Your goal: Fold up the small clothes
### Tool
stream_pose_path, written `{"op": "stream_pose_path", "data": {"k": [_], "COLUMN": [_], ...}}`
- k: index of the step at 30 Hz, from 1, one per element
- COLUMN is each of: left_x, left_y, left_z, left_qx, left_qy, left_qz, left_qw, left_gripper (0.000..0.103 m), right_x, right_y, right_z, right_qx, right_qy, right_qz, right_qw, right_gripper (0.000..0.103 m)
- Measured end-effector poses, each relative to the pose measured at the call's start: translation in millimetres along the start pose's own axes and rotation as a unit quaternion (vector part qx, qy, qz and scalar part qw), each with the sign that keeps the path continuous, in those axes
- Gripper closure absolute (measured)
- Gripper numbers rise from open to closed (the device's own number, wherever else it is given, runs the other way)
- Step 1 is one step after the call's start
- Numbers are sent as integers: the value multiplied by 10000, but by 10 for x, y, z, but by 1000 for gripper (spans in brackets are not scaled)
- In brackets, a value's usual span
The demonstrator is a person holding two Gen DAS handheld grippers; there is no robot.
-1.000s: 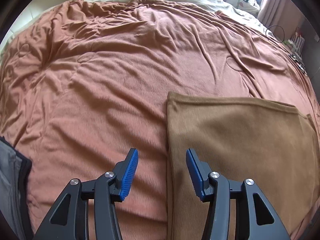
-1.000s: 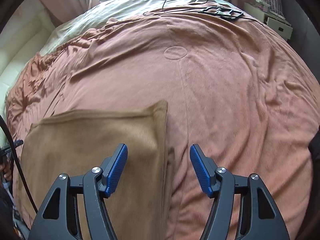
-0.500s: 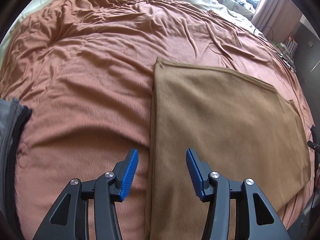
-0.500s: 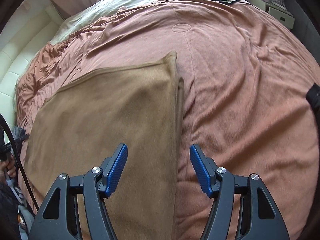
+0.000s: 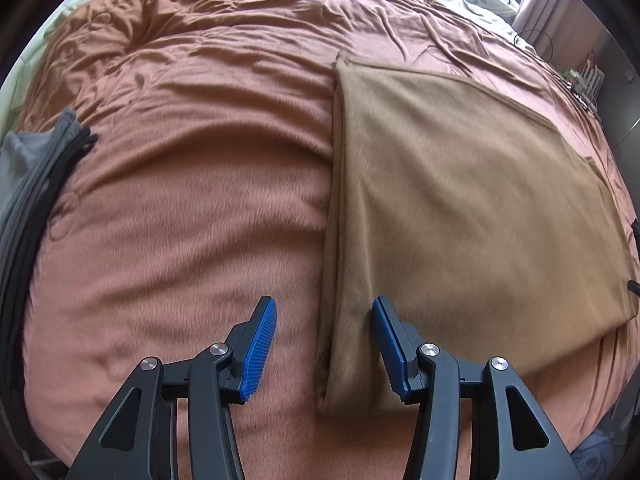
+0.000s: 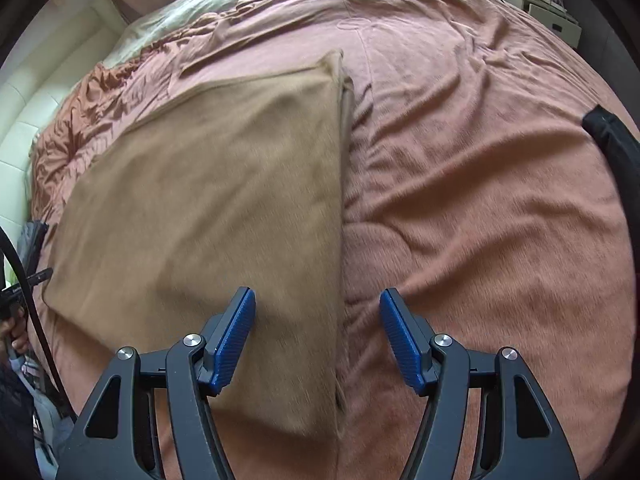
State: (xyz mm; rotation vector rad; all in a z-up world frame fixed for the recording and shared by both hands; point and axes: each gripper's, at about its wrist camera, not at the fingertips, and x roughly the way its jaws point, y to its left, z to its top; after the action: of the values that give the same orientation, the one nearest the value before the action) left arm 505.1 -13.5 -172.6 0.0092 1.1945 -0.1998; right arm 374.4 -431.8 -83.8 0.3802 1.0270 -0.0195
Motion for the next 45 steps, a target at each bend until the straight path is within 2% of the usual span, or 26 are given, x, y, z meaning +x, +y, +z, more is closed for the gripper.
{"op": "stream_pose_path", "data": {"k": [6,10,16,19,23,26,30,34,37,42,45], "left_x": [-66,-121,-192,-251,-292,-283,-218,-132,-120,-57,-34], "left_y": [147,171,115,158,248,235,270,344,366,391,381], "left_z": [-228,-310,-409,-436,-412,-410,-428,-457,-454,-406,-394], "left_qx": [-166,-105,354,346,-87,-209,-616,-1101,-1242,-1514,-1548], "left_qy": [-8,-4,117,142,156,194,274,377,400,499,507], "left_qz": [-157,-89,99,53,-499,-762,-1192,-1633,-1777,-2114,-2203], "left_qw": [9997,9999,9993,9993,9986,9967,9906,9797,9754,9643,9617], "left_gripper": [51,51,49,49,48,47,47,46,43,42,42], "right_x": [-55,-126,-288,-466,-580,-564,-479,-352,-247,-149,-100], "right_y": [-22,-36,-42,-99,-236,-331,-464,-553,-621,-720,-748], "right_z": [-237,-376,-511,-542,-576,-601,-651,-708,-743,-725,-709], "right_qx": [166,145,114,305,775,1114,1549,1783,1971,2112,2157], "right_qy": [12,20,186,64,-104,-189,-229,-113,-63,-121,-176], "right_qz": [101,84,-181,86,893,1362,1914,2049,2214,2320,2383], "right_qw": [9998,9999,9996,9995,9929,9842,9689,9623,9550,9494,9468], "right_gripper": [40,40,40,40,40,40,47,47,47,51,51]}}
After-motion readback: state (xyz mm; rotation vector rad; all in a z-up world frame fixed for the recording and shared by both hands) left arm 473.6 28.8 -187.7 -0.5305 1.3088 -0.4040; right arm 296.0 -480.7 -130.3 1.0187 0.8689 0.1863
